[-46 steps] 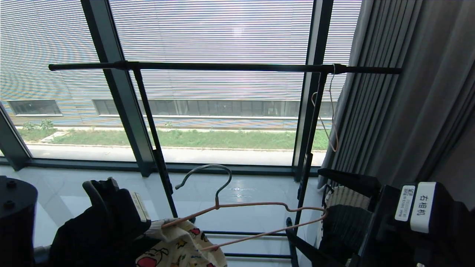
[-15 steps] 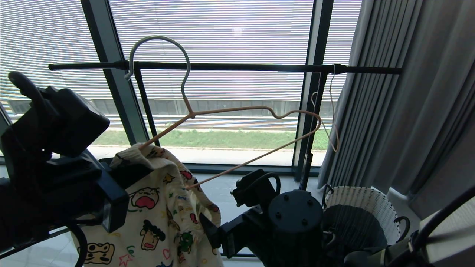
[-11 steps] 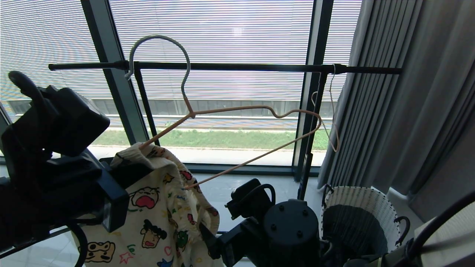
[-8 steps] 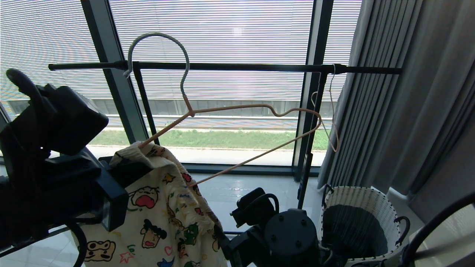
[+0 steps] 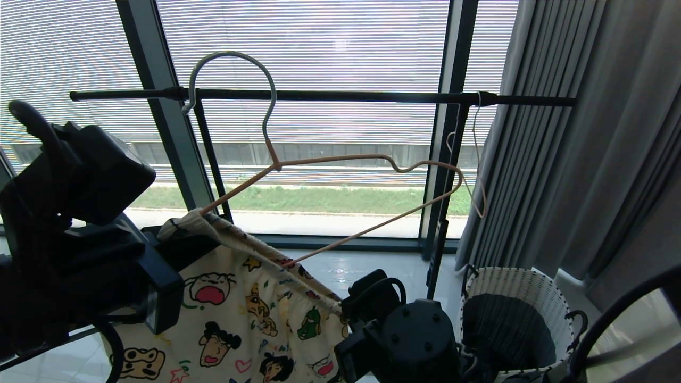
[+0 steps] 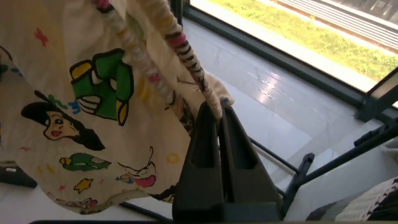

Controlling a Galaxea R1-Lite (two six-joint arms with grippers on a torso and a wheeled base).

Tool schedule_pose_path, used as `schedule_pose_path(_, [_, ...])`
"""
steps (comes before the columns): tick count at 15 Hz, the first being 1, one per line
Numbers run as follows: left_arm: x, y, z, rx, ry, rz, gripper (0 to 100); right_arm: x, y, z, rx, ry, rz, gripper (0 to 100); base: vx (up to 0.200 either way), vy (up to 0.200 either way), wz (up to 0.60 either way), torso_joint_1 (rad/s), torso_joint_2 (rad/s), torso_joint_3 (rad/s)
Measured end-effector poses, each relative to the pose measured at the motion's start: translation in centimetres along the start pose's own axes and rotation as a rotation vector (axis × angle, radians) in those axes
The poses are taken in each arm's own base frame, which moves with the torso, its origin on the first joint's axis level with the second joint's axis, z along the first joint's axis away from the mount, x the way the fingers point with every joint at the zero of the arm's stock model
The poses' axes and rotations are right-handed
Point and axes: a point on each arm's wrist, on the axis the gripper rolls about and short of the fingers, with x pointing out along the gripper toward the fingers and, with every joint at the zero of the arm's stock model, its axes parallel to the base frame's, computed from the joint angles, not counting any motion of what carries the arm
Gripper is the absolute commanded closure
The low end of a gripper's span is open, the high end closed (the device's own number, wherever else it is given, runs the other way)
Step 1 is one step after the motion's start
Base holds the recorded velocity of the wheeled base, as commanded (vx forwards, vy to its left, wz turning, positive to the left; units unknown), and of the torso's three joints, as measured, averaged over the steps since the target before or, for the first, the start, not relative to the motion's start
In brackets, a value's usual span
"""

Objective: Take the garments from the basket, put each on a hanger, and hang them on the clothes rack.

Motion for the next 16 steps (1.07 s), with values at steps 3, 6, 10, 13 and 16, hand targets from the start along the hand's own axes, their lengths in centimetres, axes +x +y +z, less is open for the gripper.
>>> schedule_pose_path(3, [-0.2,0.4,-0.6,-0.003,0.029,0.052,100,0.8,-3.4,1.6,0.027,-0.037,-0.103,100,0.000,0.000,0.00,0.000,0.00,0.000])
schedule_pose_path(6, [-0.8,0.1,-1.8,-0.003,0.051,0.054,100,1.0,-8.4,3.9,0.013,-0.084,-0.234,100,0.000,0.000,0.00,0.000,0.00,0.000])
schedule_pose_path(10, [-1.2,-0.6,-3.5,0.000,0.092,0.040,100,0.0,-11.7,6.2,-0.006,-0.138,-0.310,100,0.000,0.000,0.00,0.000,0.00,0.000])
schedule_pose_path(13, [-1.2,-0.7,-4.3,-0.002,0.122,0.042,100,-0.5,-12.0,6.9,-0.011,-0.158,-0.318,100,0.000,0.000,0.00,0.000,0.00,0.000])
schedule_pose_path(16, [-1.3,-0.2,-5.0,-0.015,0.152,0.085,100,-0.7,-12.2,7.2,-0.009,-0.167,-0.322,100,0.000,0.000,0.00,0.000,0.00,0.000])
